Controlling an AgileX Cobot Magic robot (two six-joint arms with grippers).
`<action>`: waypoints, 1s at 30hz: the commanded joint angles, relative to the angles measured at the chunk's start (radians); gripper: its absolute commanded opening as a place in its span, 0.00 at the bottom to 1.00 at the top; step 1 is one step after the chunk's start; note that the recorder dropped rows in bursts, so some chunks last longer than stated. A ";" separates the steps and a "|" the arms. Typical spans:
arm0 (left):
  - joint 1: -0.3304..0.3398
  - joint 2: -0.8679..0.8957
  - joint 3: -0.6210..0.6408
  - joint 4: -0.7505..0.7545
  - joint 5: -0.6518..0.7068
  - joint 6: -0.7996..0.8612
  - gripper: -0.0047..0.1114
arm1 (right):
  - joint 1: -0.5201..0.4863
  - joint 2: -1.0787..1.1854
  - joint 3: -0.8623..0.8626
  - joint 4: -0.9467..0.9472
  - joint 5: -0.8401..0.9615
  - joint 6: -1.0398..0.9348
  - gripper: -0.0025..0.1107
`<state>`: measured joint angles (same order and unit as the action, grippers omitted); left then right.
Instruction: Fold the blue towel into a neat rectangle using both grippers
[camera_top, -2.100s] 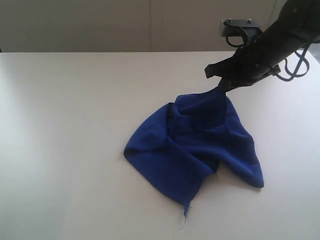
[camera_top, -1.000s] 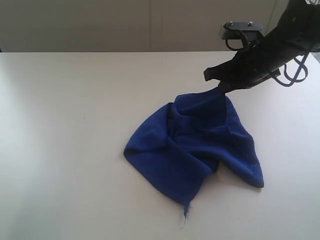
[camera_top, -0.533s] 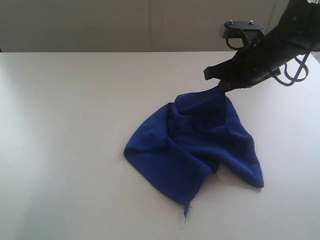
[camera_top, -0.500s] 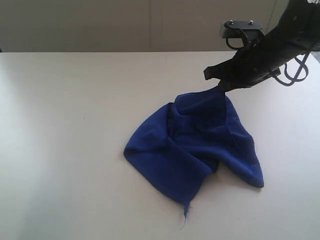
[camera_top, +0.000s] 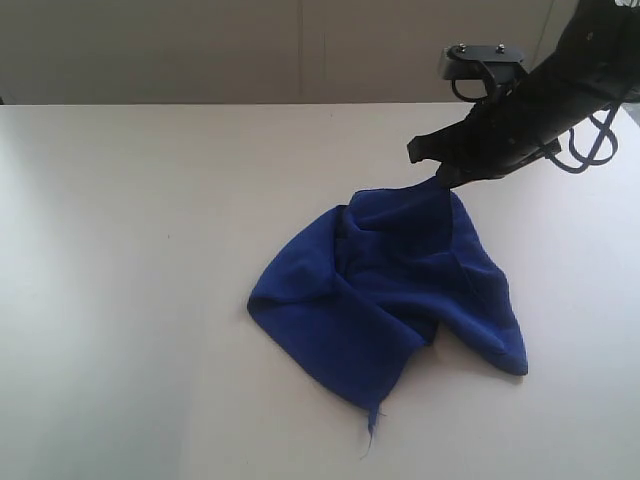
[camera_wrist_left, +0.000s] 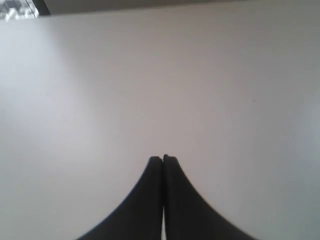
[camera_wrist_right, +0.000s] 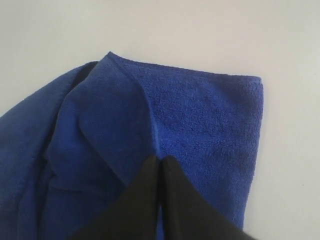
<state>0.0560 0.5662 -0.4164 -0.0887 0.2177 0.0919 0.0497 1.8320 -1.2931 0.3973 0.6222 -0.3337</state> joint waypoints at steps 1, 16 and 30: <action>0.001 0.119 -0.008 -0.012 -0.004 -0.010 0.04 | 0.000 -0.008 0.009 -0.001 0.010 0.001 0.02; -0.058 0.392 -0.003 -0.079 -0.072 -0.070 0.04 | 0.000 -0.008 0.009 -0.001 0.027 -0.003 0.02; -0.459 0.827 -0.182 -0.079 -0.306 -0.069 0.04 | 0.000 -0.008 0.009 -0.001 0.025 -0.003 0.02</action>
<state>-0.3450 1.3261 -0.5214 -0.1595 -0.0746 0.0281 0.0497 1.8320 -1.2931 0.3973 0.6476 -0.3337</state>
